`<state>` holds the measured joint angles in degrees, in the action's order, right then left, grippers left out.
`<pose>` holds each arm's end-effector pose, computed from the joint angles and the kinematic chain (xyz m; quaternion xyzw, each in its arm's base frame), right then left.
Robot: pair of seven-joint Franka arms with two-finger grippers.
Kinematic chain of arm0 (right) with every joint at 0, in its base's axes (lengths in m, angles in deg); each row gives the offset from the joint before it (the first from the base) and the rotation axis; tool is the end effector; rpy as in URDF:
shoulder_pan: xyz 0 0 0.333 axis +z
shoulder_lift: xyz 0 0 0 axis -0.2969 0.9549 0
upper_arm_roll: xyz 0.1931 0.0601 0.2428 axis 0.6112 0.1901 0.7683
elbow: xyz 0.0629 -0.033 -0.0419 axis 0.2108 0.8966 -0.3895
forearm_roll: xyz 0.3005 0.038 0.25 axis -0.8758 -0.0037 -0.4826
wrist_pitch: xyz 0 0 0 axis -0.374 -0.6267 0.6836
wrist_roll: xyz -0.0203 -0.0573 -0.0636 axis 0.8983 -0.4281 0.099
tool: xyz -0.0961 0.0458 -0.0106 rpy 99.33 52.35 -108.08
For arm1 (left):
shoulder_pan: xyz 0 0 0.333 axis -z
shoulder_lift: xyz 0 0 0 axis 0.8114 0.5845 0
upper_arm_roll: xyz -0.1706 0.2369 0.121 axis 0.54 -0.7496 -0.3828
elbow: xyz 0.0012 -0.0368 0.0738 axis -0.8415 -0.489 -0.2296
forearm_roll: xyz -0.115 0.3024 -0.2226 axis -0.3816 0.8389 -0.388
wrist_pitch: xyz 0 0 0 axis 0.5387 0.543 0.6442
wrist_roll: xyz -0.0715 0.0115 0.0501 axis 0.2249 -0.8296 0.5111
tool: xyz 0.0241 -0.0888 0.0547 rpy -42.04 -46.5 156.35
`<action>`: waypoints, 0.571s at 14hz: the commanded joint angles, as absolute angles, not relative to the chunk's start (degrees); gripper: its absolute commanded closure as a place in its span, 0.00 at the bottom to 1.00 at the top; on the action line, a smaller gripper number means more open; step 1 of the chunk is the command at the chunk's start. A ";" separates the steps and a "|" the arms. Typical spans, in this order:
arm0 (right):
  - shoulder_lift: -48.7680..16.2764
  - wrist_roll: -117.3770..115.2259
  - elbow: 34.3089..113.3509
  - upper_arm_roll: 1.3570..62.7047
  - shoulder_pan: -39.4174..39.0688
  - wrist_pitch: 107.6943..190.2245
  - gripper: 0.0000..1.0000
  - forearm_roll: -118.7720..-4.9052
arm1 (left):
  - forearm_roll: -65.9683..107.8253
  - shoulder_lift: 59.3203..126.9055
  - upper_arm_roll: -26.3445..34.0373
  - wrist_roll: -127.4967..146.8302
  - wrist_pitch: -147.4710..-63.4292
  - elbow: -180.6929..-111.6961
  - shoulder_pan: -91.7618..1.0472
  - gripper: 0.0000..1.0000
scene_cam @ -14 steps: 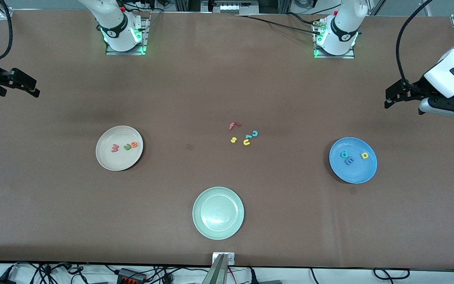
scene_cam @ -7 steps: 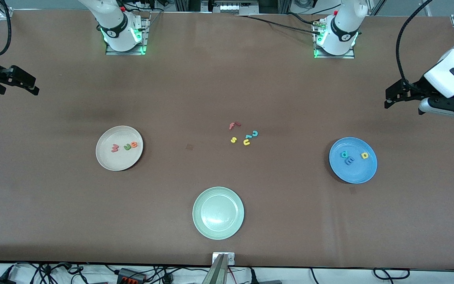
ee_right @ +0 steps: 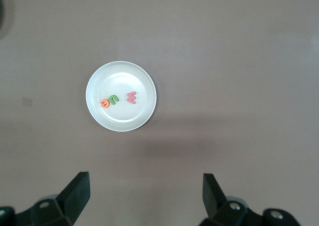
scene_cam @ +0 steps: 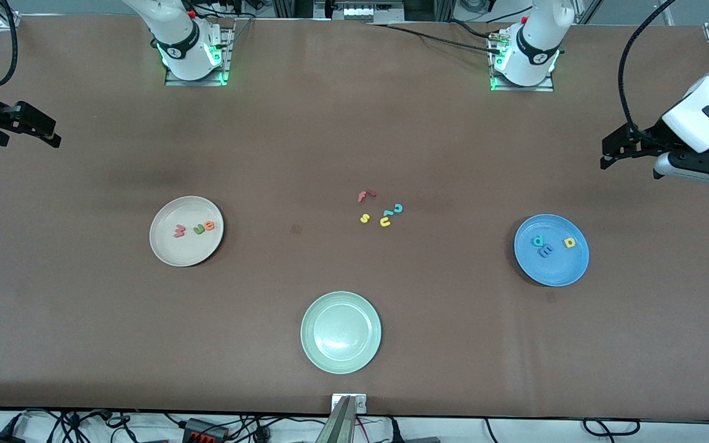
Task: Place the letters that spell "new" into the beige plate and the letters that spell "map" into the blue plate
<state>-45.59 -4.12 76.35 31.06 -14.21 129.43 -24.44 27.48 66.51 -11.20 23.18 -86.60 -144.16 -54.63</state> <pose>0.5279 -0.0344 0.5942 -0.9999 0.0113 -0.0027 0.0016 0.5579 -0.0314 0.5842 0.9962 -0.0832 0.0141 0.0201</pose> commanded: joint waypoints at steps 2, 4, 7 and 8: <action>-46.65 -3.91 77.03 31.68 -15.25 128.96 0.00 -23.59 | 27.81 65.47 -11.05 22.97 -87.08 -145.01 -54.50 0.00; -46.92 -3.91 76.94 31.77 -15.16 128.88 0.00 -23.59 | 27.90 65.38 -11.05 22.97 -87.08 -145.01 -54.50 0.00; -46.30 -4.00 77.02 31.68 -15.69 129.23 0.00 -23.59 | 27.90 65.47 -11.05 22.97 -87.08 -144.92 -54.50 0.00; -46.21 -4.00 77.29 31.68 -16.39 129.05 0.00 -23.59 | 27.90 65.38 -11.05 22.97 -87.08 -144.92 -54.50 0.00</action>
<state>-45.57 -4.12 76.37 31.04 -14.76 129.27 -24.35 27.48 66.51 -11.20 23.18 -86.60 -144.16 -54.63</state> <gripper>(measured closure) 0.000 0.000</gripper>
